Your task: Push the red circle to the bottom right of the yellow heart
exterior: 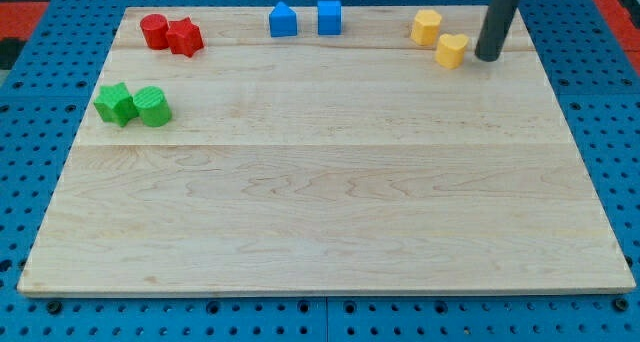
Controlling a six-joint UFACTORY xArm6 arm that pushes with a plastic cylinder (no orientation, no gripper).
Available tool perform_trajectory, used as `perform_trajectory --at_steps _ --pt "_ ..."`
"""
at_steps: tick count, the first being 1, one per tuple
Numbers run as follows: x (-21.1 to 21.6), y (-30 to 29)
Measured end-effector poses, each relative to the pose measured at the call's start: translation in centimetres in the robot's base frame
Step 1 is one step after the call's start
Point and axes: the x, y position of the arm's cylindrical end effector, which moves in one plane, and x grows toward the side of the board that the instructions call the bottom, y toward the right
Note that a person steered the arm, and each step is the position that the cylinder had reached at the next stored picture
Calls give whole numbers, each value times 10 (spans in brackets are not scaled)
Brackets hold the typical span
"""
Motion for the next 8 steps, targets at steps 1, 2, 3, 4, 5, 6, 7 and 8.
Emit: perform_trajectory --at_steps 1,2,3,4,5,6,7,8 --pt "-12 -24" --pt "5 -62" --pt "2 -60" --pt "59 -33" --pt "130 -84" --pt "108 -213" --pt "54 -294" --pt "38 -384"
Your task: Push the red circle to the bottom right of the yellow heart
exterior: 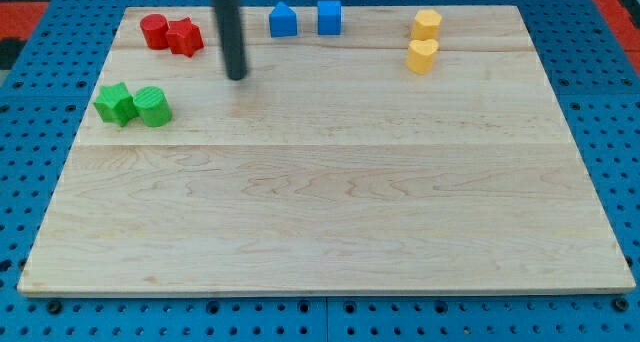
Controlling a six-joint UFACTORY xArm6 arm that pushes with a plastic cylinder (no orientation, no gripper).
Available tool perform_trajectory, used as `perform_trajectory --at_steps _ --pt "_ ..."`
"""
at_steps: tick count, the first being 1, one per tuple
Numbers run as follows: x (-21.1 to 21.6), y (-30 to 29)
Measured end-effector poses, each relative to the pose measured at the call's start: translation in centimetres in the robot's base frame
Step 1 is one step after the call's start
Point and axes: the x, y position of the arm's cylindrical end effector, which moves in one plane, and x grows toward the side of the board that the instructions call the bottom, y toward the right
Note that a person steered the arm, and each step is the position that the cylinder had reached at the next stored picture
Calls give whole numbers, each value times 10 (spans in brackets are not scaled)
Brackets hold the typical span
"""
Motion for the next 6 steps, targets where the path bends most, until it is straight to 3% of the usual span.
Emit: perform_trajectory --at_steps 1,2,4,5,6 --pt "-24 -114" --pt "-44 -150" --pt "-94 -142" --pt "-90 -83" --pt "-60 -46"
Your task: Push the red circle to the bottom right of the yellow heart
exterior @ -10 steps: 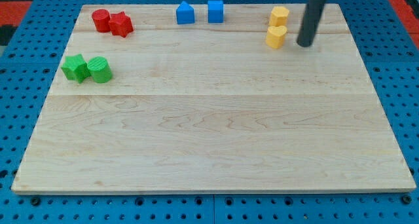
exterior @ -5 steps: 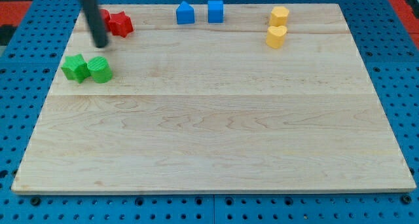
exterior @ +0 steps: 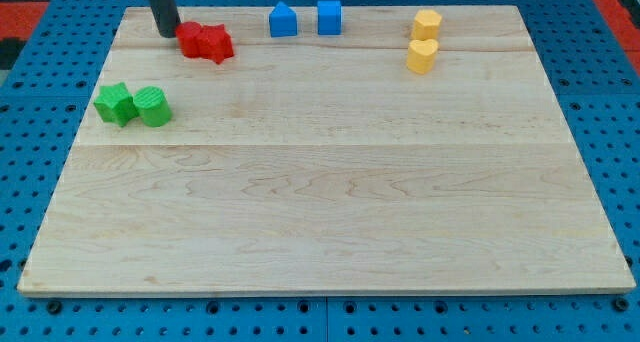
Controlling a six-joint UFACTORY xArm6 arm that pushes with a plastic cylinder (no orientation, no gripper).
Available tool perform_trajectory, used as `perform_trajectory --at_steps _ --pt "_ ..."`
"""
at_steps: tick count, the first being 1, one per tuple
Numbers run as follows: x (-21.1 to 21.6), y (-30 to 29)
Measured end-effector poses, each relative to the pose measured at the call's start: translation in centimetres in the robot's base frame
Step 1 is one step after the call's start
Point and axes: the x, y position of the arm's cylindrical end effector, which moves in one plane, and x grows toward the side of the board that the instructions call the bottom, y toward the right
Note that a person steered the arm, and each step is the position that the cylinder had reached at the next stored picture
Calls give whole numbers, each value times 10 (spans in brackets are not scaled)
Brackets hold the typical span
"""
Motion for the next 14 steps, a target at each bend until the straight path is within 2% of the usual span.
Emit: perform_trajectory --at_steps 1,3,4,6,7,9,10,12,13,14 --pt "30 28" --pt "27 26" --pt "26 55" --pt "53 171" --pt "86 164" --pt "109 214" --pt "138 206" --pt "112 282" --pt "121 286" --pt "110 278"
